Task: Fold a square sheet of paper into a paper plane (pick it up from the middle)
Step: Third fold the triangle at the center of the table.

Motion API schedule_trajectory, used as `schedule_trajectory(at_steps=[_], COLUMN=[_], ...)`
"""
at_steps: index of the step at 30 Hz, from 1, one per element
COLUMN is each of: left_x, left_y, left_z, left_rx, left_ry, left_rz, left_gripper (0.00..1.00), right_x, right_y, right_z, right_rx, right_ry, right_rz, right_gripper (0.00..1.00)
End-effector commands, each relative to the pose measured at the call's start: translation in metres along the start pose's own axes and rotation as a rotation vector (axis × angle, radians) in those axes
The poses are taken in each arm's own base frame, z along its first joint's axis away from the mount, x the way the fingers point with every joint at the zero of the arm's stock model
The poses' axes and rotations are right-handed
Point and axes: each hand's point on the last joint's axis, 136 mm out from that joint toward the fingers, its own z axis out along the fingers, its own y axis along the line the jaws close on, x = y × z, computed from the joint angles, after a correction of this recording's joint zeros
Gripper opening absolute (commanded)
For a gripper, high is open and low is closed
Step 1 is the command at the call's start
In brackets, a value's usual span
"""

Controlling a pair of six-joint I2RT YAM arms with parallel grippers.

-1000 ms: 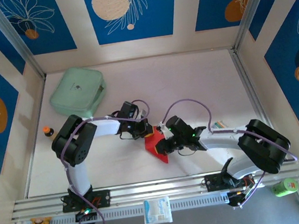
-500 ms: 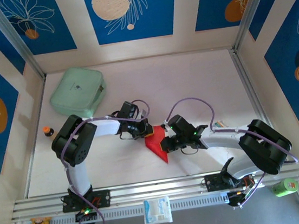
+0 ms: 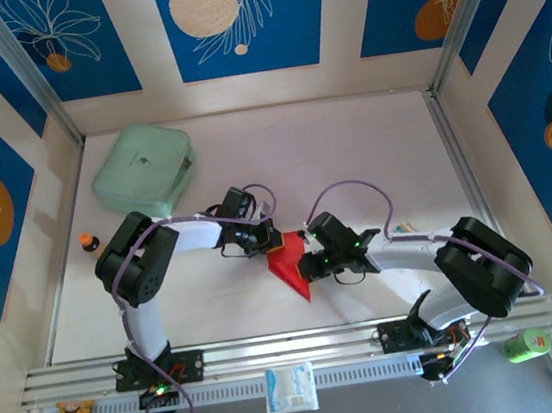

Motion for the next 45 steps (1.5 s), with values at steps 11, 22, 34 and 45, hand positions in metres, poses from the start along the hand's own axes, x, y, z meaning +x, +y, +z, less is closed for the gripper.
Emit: schedule_trajectory(at_steps=[11,22,34,45], left_x=[0.014,0.014,0.015,0.014], left_y=[0.018,0.017,0.016,0.016], left_z=[0.0,0.0,-0.001,-0.001], left_rx=[-0.066,-0.064,-0.064,-0.064], left_ry=[0.023,0.021,0.022,0.02], left_rz=[-0.036,-0.034,-0.034,-0.034], left_gripper=[0.06,0.06,0.05,0.05], right_x=[-0.005,0.0,0.001,-0.002], right_y=[0.003,0.002,0.002,0.001], right_z=[0.005,0.003,-0.003,0.006], right_rx=[-0.006,-0.014,-0.012,-0.008], right_ry=[0.028,0.027,0.016,0.036], right_rz=[-0.015,0.0,0.001,-0.004], right_gripper=[0.0,0.0,0.0,0.0])
